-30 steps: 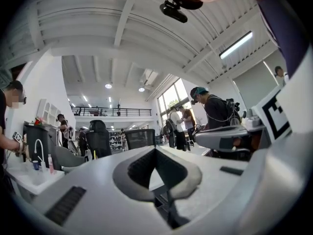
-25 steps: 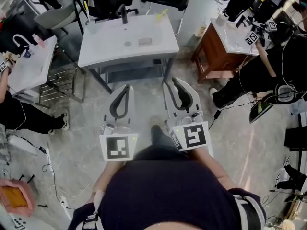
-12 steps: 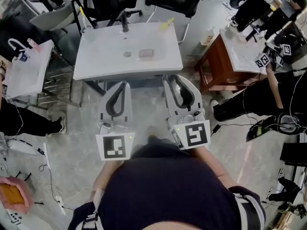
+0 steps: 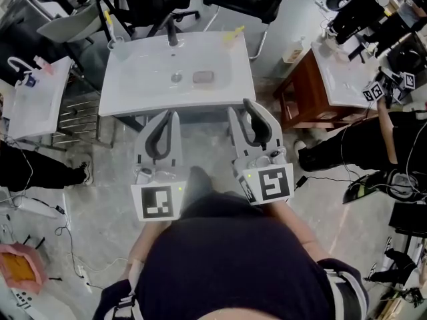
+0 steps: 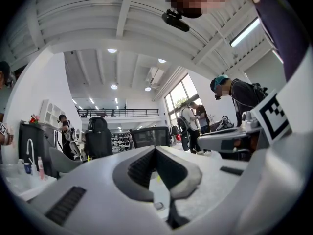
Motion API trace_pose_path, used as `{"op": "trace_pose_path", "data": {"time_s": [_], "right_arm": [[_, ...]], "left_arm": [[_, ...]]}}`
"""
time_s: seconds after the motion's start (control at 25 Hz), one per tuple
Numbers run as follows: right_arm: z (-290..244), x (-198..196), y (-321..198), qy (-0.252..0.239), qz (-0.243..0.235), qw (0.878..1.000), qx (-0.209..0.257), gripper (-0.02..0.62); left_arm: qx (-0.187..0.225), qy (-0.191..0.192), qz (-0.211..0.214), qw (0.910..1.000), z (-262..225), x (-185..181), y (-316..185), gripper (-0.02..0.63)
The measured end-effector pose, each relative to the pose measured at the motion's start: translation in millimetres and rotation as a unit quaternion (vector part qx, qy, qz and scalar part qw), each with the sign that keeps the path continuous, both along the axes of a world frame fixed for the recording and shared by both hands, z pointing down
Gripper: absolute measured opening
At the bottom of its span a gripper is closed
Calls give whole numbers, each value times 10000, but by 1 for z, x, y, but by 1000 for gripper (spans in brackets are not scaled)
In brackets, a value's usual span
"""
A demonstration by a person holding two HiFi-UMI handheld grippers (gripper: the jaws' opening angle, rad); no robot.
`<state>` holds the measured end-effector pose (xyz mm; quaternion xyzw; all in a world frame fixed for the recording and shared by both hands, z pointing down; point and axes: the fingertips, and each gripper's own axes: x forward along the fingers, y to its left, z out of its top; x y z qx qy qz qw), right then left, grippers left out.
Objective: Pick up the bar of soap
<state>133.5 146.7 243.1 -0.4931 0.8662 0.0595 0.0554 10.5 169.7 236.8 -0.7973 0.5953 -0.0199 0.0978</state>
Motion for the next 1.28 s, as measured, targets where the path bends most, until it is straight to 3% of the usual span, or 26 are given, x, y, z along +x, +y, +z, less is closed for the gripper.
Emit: {"op": "trace_pose_path", "data": {"time_s": [0.52, 1.28], "right_arm": [[12, -6, -51, 25, -3, 9999, -132, 124], [37, -56, -215, 406, -106, 9990, -142, 126]], "left_arm": [[-184, 35, -35, 9998, 16, -8, -49, 0], [-227, -67, 489, 9985, 20, -35, -227, 0]]}}
